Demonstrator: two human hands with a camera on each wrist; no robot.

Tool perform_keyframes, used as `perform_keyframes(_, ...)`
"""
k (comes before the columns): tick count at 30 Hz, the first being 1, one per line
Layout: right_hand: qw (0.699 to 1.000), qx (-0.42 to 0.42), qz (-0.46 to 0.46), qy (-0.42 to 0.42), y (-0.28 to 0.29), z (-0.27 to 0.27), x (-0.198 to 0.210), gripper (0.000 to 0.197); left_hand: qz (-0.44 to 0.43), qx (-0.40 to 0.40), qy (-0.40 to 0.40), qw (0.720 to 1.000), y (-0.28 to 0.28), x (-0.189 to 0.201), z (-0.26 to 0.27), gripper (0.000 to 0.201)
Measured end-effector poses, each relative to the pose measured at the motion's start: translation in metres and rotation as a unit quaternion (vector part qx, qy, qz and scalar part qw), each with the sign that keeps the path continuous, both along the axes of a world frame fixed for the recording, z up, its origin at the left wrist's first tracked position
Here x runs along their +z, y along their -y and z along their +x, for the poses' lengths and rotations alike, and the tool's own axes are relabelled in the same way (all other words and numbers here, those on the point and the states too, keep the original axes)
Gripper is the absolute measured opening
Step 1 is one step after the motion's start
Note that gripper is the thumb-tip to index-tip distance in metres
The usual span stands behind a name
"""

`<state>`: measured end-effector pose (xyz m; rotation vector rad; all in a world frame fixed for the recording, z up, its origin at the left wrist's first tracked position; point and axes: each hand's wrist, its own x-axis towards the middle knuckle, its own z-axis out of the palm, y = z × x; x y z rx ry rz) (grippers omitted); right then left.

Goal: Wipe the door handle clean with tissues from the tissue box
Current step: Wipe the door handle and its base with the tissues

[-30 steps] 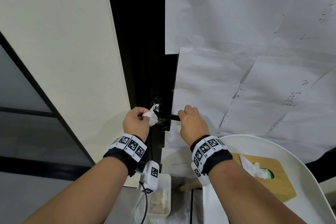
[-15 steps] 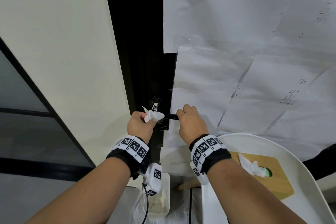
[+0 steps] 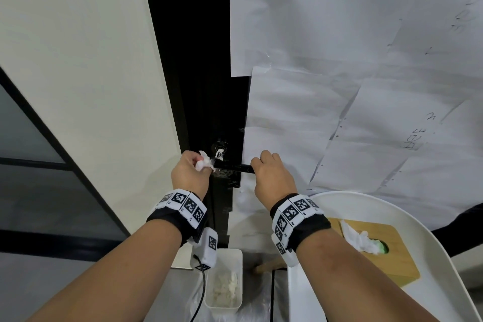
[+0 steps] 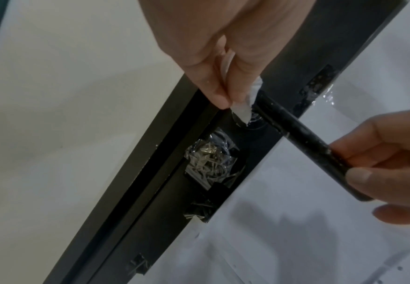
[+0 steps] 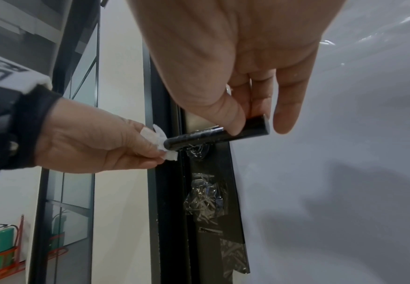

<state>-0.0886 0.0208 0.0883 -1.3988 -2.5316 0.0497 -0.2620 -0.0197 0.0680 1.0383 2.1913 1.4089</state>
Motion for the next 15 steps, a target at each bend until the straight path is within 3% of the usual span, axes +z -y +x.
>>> perform_keyframes(6, 1.0, 0.0, -0.002, -0.001, -0.001, -0.002, 0.0, 0.031, 0.015, -0.001, -0.014, 1.0, 0.007, -0.004, 0.0, 0.008)
perform_keyframes(11, 1.0, -0.001, -0.003, 0.001, 0.0, -0.001, 0.0, 0.031, 0.046, 0.003, -0.075, 0.996, 0.01, -0.004, 0.008, 0.013)
perform_keyframes(15, 1.0, 0.0, -0.005, 0.002, 0.0, -0.001, 0.001, 0.032, 0.053, -0.031, -0.055, 0.997, 0.005, -0.002, 0.01, 0.018)
